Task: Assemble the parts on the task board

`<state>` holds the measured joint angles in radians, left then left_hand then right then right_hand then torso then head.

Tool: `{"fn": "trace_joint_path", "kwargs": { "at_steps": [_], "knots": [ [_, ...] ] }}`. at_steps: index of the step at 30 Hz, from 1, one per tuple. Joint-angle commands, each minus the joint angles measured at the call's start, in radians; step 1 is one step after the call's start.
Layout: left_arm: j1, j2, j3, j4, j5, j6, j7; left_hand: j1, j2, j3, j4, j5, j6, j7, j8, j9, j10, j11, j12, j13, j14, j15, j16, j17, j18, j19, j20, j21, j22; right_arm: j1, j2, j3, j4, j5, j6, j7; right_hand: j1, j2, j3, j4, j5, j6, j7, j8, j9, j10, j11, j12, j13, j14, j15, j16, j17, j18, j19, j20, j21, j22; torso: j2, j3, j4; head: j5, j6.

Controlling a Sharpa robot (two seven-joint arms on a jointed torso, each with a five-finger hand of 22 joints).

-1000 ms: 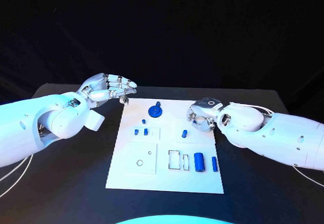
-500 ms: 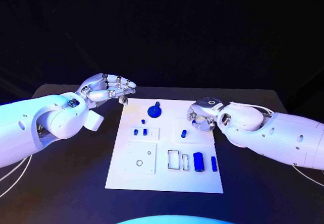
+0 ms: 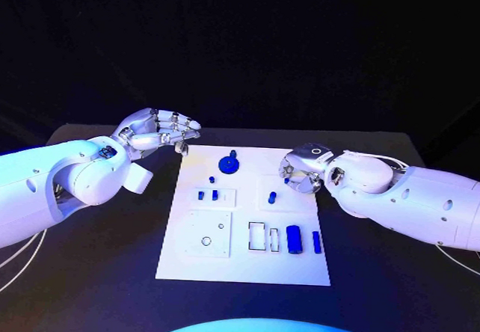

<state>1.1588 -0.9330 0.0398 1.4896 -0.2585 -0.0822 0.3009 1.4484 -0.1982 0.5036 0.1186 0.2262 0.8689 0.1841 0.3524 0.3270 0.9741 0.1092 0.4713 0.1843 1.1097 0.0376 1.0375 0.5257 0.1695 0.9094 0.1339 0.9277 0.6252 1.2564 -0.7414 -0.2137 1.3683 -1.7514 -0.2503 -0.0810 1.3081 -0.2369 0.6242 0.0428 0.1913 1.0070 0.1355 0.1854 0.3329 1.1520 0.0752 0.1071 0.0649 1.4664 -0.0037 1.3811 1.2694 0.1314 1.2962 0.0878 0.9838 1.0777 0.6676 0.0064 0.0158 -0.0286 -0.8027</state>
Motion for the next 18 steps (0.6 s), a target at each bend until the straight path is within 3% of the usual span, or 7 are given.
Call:
{"fn": "trace_joint_path", "kwargs": {
  "at_steps": [1, 7, 12, 18],
  "knots": [
    [0.000, 0.001, 0.001, 0.001, -0.002, 0.010, 0.005, 0.000, 0.006, -0.003, -0.003, 0.004, -0.008, 0.001, -0.004, -0.002, -0.003, 0.005, 0.003, 0.001, 0.003, 0.001, 0.005, 0.001, 0.015, 0.006, 0.001, -0.007, -0.001, -0.009, -0.003, -0.007, -0.002, -0.004, 0.057, -0.003, 0.003, -0.007, 0.003, -0.004, -0.006, -0.001, -0.002, 0.001, 0.001, -0.004, -0.002, -0.002, 0.001, 0.050, -0.003, -0.001, -0.001, -0.004, -0.006, -0.003, 0.001, 0.003, 0.000, 0.0000, -0.0001, -0.001, 0.001],
    [0.000, 0.002, 0.001, 0.000, -0.002, 0.011, 0.005, 0.000, 0.006, -0.003, -0.003, 0.004, -0.008, 0.001, -0.004, -0.002, -0.003, 0.005, 0.003, 0.001, 0.003, 0.001, 0.005, 0.001, 0.015, 0.006, 0.001, -0.007, -0.001, -0.010, 0.000, -0.007, 0.002, 0.023, 0.063, 0.009, 0.003, 0.002, 0.008, -0.003, -0.006, 0.010, -0.004, 0.009, 0.008, 0.010, -0.003, 0.003, 0.004, 0.052, -0.002, 0.006, 0.005, -0.007, 0.000, -0.003, 0.013, 0.016, 0.000, 0.0005, -0.0003, 0.000, 0.000],
    [0.000, 0.002, 0.001, 0.001, -0.002, 0.013, 0.003, -0.001, 0.006, -0.003, -0.002, 0.004, -0.009, 0.002, -0.005, -0.002, -0.005, 0.006, 0.002, 0.001, 0.003, 0.001, 0.005, 0.002, 0.015, 0.006, 0.001, -0.007, -0.001, -0.012, 0.004, -0.007, 0.000, 0.049, 0.077, 0.014, -0.011, 0.027, 0.012, 0.013, -0.007, 0.023, -0.002, 0.020, 0.017, 0.030, -0.002, 0.010, 0.005, 0.053, 0.001, 0.012, 0.010, -0.010, 0.005, -0.001, 0.023, 0.027, 0.001, 0.0005, 0.0004, -0.002, -0.001],
    [0.000, 0.002, 0.001, 0.001, -0.002, 0.014, 0.002, -0.001, 0.006, -0.003, -0.002, 0.004, -0.009, 0.002, -0.005, -0.002, -0.005, 0.006, 0.002, 0.001, 0.003, 0.001, 0.005, 0.002, 0.015, 0.006, 0.001, -0.007, -0.001, -0.015, 0.007, -0.007, -0.001, 0.069, 0.089, 0.017, -0.013, 0.031, 0.012, 0.015, -0.007, 0.025, -0.002, 0.023, 0.019, 0.035, -0.001, 0.011, 0.006, 0.053, 0.002, 0.014, 0.011, -0.010, 0.006, 0.000, 0.025, 0.029, 0.001, 0.0005, -0.0003, -0.001, -0.003]
  ]
}}
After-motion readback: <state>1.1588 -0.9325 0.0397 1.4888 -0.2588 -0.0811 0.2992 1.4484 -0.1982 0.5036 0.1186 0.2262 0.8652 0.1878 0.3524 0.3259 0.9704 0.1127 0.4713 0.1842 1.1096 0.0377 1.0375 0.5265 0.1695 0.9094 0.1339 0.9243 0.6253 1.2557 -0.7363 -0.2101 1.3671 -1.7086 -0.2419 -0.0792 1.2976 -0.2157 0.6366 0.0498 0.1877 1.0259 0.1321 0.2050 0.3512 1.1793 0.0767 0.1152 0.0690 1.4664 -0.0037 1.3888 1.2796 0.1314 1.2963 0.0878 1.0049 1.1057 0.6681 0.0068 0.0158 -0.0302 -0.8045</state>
